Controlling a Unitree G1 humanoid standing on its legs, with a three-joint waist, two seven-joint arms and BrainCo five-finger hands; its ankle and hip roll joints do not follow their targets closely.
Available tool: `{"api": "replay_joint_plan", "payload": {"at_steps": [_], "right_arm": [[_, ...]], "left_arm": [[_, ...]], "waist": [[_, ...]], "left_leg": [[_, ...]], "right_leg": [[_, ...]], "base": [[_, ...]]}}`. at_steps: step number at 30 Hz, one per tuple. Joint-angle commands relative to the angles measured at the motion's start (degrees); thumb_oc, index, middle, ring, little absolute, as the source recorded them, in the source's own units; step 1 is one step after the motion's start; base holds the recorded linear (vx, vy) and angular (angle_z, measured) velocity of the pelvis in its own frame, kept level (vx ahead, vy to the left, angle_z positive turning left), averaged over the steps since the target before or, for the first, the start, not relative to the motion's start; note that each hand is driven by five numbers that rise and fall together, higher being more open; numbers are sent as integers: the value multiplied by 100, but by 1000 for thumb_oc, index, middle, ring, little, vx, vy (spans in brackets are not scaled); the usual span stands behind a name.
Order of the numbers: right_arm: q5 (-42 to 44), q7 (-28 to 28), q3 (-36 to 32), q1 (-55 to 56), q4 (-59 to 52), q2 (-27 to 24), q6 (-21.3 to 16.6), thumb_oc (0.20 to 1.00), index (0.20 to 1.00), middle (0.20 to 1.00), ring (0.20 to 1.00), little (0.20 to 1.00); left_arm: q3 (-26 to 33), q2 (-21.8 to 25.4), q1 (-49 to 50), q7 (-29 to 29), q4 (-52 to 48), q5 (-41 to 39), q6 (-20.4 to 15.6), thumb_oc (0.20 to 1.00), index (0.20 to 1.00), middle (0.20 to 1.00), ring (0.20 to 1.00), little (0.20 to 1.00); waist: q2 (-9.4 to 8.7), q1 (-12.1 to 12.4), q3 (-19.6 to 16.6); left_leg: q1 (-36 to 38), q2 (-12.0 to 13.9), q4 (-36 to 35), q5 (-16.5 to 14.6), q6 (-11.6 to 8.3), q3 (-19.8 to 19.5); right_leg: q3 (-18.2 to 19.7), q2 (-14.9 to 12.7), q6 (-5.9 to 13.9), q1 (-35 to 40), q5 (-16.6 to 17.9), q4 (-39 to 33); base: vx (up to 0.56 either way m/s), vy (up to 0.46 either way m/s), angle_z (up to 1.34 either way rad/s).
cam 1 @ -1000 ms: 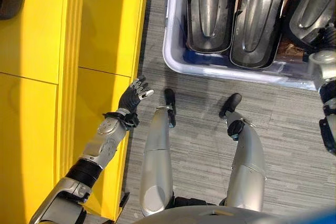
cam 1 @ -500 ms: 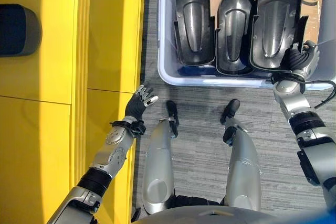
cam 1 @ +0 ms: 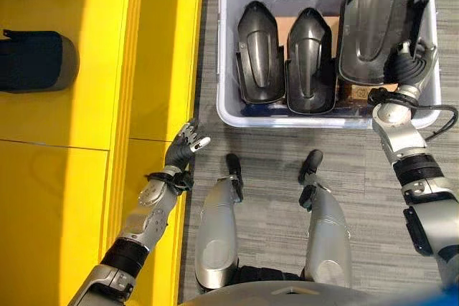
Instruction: Move parts from the plastic box to the shelf.
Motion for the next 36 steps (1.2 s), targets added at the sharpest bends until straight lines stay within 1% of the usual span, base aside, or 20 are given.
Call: {"api": "replay_joint_plan", "payload": {"at_steps": [1,2,3,5,6,9,11,13,14,17,18,20,21,24,25,29,31,36], "right_arm": [[72,398,-346,-35,-847,-123,-346,200,200,200,200,200],[199,606,-358,26,-1066,-74,-286,200,200,200,200,200],[402,870,-369,94,-1236,-23,-220,200,200,200,200,200],[573,1107,-345,139,-1352,28,-166,200,200,200,200,200],[645,1345,-331,175,-1445,73,-151,200,200,200,200,200],[830,1742,-164,314,-1780,259,-6,200,200,200,200,200],[864,1818,-99,347,-1889,322,48,200,200,200,200,200],[911,2085,21,408,-2065,443,147,200,200,200,200,200],[1011,2165,96,434,-2157,503,259,200,200,200,200,200],[1046,2361,259,505,-2266,651,337,200,200,200,200,200],[1056,2407,341,562,-2362,748,417,200,200,200,200,200],[1010,2462,470,660,-2507,863,485,200,200,200,200,200],[1029,2478,552,719,-2588,922,547,200,200,200,200,200],[1101,2391,738,810,-2792,989,705,200,200,200,200,200],[1183,2452,799,817,-2812,1017,785,200,200,200,200,200],[1127,2554,983,809,-2838,1104,868,200,200,200,200,200],[1196,2628,1099,839,-2917,1123,994,200,200,200,200,200],[1139,2761,1284,921,-3050,1128,1069,200,200,200,200,200]], "left_arm": [[110,-59,364,-156,-500,236,-354,1000,1000,1000,1000,1000],[134,-53,423,-147,-537,234,-374,1000,1000,1000,1000,1000],[176,-48,483,-158,-585,229,-371,1000,1000,1000,1000,1000],[201,-75,556,-177,-583,266,-385,1000,1000,1000,1000,1000],[234,-79,609,-188,-607,247,-382,1000,1000,1000,1000,1000],[258,-113,715,-179,-641,270,-425,1000,1000,1000,1000,1000],[259,-120,744,-192,-655,292,-436,1000,1000,1000,1000,1000],[239,-130,798,-199,-710,372,-472,1000,1000,1000,1000,1000],[234,-135,825,-210,-741,362,-467,1000,1000,1000,1000,1000],[215,-153,906,-260,-810,333,-476,1000,1000,1000,1000,1000],[209,-158,949,-294,-867,347,-449,1000,1000,1000,1000,1000],[182,-149,1003,-402,-918,357,-427,1000,1000,1000,1000,1000],[149,-135,1030,-451,-954,365,-384,1000,1000,1000,1000,1000],[79,-119,1064,-616,-941,409,-380,1000,1000,1000,1000,1000],[67,-113,1063,-656,-940,403,-351,1000,1000,1000,1000,1000],[-43,-140,1040,-747,-949,466,-229,1000,1000,1000,1000,1000],[-170,-162,995,-718,-955,487,-199,1000,1000,1000,1000,1000],[-369,-133,908,-678,-990,520,-175,1000,1000,1000,1000,1000]], "waist": [[96,132,-44],[94,136,-44],[95,139,-44],[95,156,-44],[99,170,-44],[99,221,-44],[101,237,-44],[106,288,-44],[110,317,-63],[124,386,-103],[131,416,-132],[151,427,-162],[154,428,-172],[176,453,-212],[185,482,-225],[187,579,-260],[176,622,-283],[150,688,-301]], "left_leg": [[236,-93,-344,140,-113,-208],[351,-103,-386,152,-108,-221],[386,-93,-445,273,-58,-183],[515,-100,-484,279,-57,-196],[588,-109,-511,287,-57,-213],[751,-124,-555,317,-54,-250],[800,-126,-576,330,-55,-265],[888,-137,-637,362,-57,-320],[918,-130,-682,396,-63,-341],[1004,-117,-804,469,-75,-379],[1072,-86,-892,519,-93,-357],[1196,29,-1007,610,-130,-156],[1316,77,-1038,564,-212,-70],[1482,133,-1190,679,-233,214],[1512,103,-1237,695,-228,206],[1547,-2,-1246,677,-177,126],[1580,-91,-1275,658,-141,96],[1592,-272,-1289,588,-63,50]], "right_leg": [[-244,-187,497,451,-1160,864],[-263,-186,484,572,-1154,823],[-336,-175,403,637,-1049,732],[-357,-174,388,780,-1064,698],[-374,-175,381,861,-1077,685],[-453,-201,362,1078,-1088,644],[-482,-208,358,1142,-1090,631],[-547,-223,348,1278,-1094,589],[-582,-228,347,1332,-1091,562],[-657,-239,352,1459,-1082,487],[-731,-261,354,1541,-1090,460],[-910,-316,363,1670,-1105,445],[-973,-377,434,1792,-1228,507],[-1252,-464,473,1970,-1234,518],[-1305,-488,490,2017,-1241,510],[-1398,-549,553,2144,-1191,441],[-1426,-584,626,2244,-1108,303],[-1406,-701,753,2394,-841,-14]], "base": [[-8,85,-1],[-78,79,-3],[-79,60,2],[-49,54,7],[-20,53,10],[-35,51,15],[-32,35,12],[-45,55,7],[-32,52,12],[-29,55,25],[-35,68,20],[-4,64,24],[21,55,56],[-44,69,75],[-73,135,76],[-62,136,49],[-78,172,29],[-82,162,22]]}}
